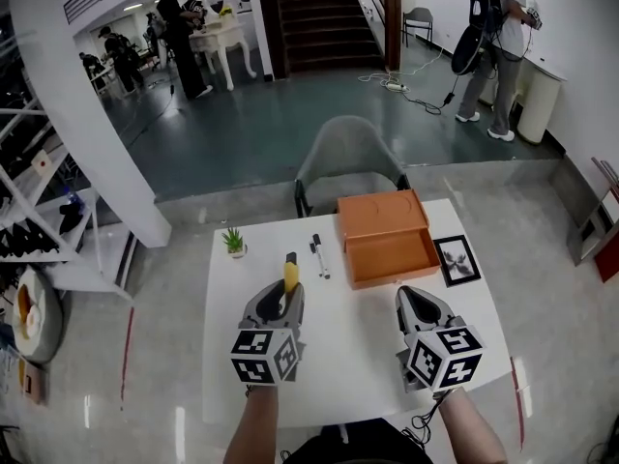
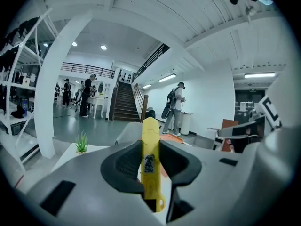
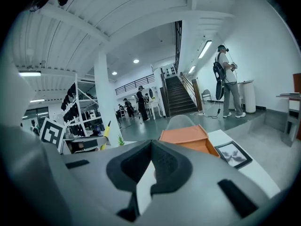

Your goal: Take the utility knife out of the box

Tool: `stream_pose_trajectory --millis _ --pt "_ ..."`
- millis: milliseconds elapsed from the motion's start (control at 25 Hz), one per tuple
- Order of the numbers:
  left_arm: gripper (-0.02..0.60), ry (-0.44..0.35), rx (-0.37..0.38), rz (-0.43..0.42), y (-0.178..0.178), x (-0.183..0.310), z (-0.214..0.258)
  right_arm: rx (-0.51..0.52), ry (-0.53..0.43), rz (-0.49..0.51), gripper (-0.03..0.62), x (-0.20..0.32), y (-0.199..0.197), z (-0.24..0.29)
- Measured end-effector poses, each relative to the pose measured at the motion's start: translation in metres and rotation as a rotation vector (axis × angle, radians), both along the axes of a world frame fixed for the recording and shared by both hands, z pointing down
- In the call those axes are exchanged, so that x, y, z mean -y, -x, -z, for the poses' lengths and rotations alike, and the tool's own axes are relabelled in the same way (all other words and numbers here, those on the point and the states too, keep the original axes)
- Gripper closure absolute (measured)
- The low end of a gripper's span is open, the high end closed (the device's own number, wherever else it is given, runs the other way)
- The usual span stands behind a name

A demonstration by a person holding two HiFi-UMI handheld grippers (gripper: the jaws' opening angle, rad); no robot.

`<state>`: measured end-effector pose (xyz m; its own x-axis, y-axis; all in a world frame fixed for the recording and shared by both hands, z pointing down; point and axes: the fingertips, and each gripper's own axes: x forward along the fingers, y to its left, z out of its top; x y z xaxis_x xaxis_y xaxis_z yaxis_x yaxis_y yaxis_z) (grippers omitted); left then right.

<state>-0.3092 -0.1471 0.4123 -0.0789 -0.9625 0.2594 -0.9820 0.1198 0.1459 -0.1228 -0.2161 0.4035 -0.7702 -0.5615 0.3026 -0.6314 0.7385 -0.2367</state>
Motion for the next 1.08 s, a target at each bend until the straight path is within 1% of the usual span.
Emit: stream_pose_trajectory --millis 360,760,1080 --pt "0.471 -0.008 -0.007 0.011 0.008 -0.007 0.001 -0.035 -0.032 -0.006 0.594 -0.002 0.006 0.001" --pt "0.471 0.006 -0.007 0.014 0.008 -0.01 -0.007 -0.044 -0.049 -0.021 0.594 -0.003 0.008 0.002" --pt "0.471 0.012 -0.01 0.02 0.007 -0.013 -0.011 -0.048 -0.044 -0.023 0.594 -0.005 0.004 -0.001"
